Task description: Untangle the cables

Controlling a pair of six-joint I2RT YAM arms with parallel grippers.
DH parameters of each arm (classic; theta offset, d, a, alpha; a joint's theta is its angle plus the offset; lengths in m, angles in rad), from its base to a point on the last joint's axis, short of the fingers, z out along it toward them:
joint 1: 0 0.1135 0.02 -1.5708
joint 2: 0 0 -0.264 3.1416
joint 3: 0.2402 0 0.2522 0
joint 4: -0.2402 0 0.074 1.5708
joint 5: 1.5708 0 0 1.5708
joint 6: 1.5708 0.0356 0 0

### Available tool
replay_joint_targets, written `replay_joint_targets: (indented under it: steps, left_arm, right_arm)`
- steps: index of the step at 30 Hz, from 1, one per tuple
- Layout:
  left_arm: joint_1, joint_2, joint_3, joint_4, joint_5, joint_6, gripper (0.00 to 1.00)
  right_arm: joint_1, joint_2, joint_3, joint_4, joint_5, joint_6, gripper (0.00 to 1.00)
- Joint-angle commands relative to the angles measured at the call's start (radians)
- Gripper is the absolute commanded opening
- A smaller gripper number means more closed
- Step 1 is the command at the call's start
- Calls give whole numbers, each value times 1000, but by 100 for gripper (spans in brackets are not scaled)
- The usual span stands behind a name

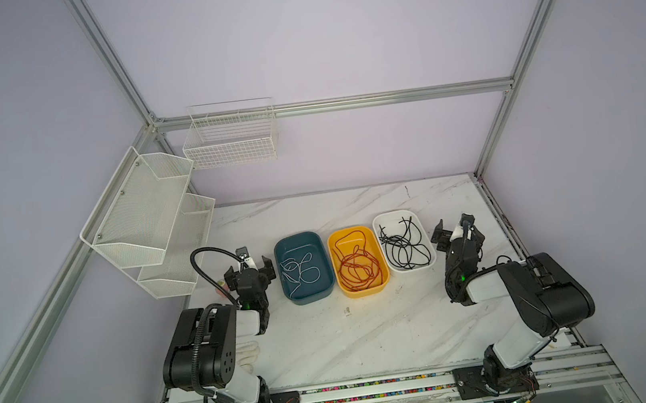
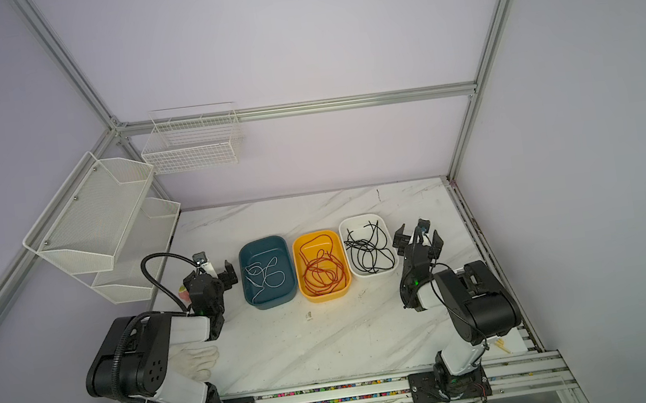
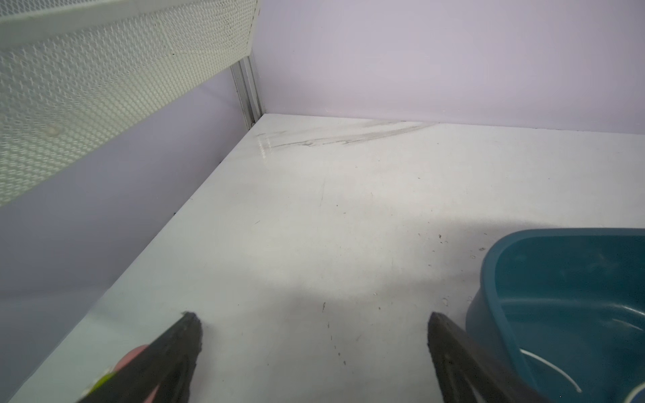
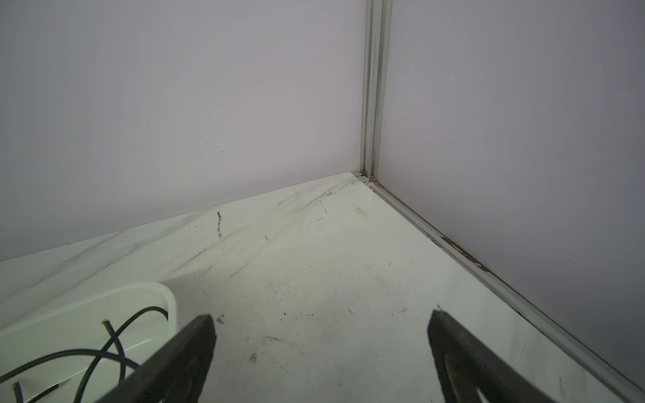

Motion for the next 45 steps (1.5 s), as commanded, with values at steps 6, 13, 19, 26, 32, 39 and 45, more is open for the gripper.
replay_joint_targets:
  steps: [6,13,19,26,32,39,45]
  left_arm:
    - [-3,-2,-24,70,-26,22,100]
    - [-3,-2,-25,70,-25,23,100]
    - [-3,-2,-25,70,-25,23,100]
    - [-3,-2,-24,71,-25,22,100]
    - [-4,-2,-26,71,-24,23,100]
    - [-4,-2,-26,71,-26,22,100]
    - [-4,-2,-24,71,-25,22,100]
  right_arm:
    - [-9,133,1,238,-101,-83,98]
    - [-65,119,44,110,-210,-28,98]
    - [-86,116,48,102,-243,-32,98]
    - [-86,110,41,109,-236,-35,98]
    - [-86,112,43,106,-237,-35,98]
    - [-87,111,40,111,-237,-36,98]
    - [-86,112,43,110,-247,-35,98]
